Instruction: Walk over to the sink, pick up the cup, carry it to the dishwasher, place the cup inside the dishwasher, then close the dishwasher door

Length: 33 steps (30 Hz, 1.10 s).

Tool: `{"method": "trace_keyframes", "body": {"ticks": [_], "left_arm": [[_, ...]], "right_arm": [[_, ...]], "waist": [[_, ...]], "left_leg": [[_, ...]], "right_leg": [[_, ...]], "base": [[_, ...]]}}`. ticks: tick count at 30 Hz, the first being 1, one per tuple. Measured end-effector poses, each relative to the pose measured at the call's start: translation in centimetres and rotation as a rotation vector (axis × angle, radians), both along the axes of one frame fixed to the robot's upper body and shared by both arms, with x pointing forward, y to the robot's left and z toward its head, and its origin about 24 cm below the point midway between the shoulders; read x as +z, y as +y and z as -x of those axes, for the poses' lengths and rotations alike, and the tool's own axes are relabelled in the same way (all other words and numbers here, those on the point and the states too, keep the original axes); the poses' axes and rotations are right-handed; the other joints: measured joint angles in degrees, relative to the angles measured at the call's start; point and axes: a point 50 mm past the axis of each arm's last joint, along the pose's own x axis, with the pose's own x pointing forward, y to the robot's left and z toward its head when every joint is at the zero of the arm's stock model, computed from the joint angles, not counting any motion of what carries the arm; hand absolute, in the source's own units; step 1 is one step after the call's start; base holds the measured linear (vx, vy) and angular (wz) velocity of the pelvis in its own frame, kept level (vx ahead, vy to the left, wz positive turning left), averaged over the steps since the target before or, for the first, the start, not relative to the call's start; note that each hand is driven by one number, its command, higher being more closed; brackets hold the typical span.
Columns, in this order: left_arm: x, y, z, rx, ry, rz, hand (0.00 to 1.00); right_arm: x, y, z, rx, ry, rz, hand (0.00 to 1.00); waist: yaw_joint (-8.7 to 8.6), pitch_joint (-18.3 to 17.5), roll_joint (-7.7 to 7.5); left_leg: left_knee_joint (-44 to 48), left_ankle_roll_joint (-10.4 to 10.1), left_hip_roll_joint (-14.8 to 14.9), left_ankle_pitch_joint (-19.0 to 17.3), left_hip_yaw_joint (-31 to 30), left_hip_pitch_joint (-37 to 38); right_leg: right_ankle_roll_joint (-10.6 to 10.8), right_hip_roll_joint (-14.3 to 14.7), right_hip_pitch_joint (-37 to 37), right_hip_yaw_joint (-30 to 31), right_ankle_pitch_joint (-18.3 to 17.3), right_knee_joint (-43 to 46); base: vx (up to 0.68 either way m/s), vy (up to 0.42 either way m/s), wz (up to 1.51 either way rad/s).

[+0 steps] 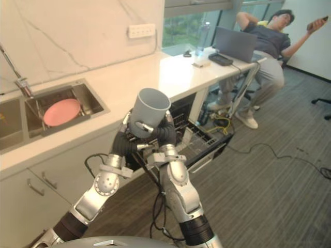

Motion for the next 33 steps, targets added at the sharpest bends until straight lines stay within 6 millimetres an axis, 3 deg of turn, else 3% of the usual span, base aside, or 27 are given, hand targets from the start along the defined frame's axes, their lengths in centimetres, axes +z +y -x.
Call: {"method": "trace_keyframes", "body": {"ticks": [11,16,22,28,33], "left_arm": [[-0.7,-0.3,0.1,0.009,0.045,0.029,0.0],[-4.1,0.0,0.8,0.022,0.194,-0.001,0.0],[-5.5,1.1,1.5,0.038,0.268,0.012,0.0],[-6.8,2.9,1.5,0.067,0.324,0.005,0.0],[-7.7,5.8,0.5,0.158,0.352,-0.023,0.0]], "right_arm": [[0.4,-0.9,-0.2,-0.063,-0.007,-0.08,1.0],[0.9,-3.2,-0.4,-0.193,-0.048,-0.162,1.0],[0.2,-6.3,-0.1,-0.351,-0.024,-0.187,1.0],[-0.7,-10.5,-1.3,-0.512,0.005,-0.148,1.0],[3.8,-12.9,-5.3,-0.563,-0.119,-0.068,1.0]], "waist": [[0.11,0.4,0.56],[0.03,1.0,0.58],[0.53,2.1,0.11],[0.62,7.1,0.15],[1.2,16.8,1.54]], "left_leg": [[0.0,-0.3,0.0,-0.2,-0.2,0.0],[0.0,-0.3,0.0,-0.2,-0.2,0.0],[0.0,0.0,0.0,0.0,-0.3,0.0],[0.0,0.0,0.0,1.3,-2.8,-4.6],[0.3,0.7,-0.1,3.9,-3.8,-11.1]], "right_leg": [[0.2,0.0,0.0,-0.1,-0.1,0.3],[0.2,0.0,0.0,-0.1,-0.2,0.3],[0.3,0.0,0.0,-0.3,-0.5,0.5],[-0.1,-0.2,-3.2,-2.2,-0.3,2.0],[-0.8,-0.7,-10.5,-2.5,0.4,5.4]], "base": [[0.0,0.0,0.0],[0.0,0.0,0.0],[0.0,0.0,0.0],[-0.06,-0.006,0.19],[-0.14,-0.001,0.11]]}}
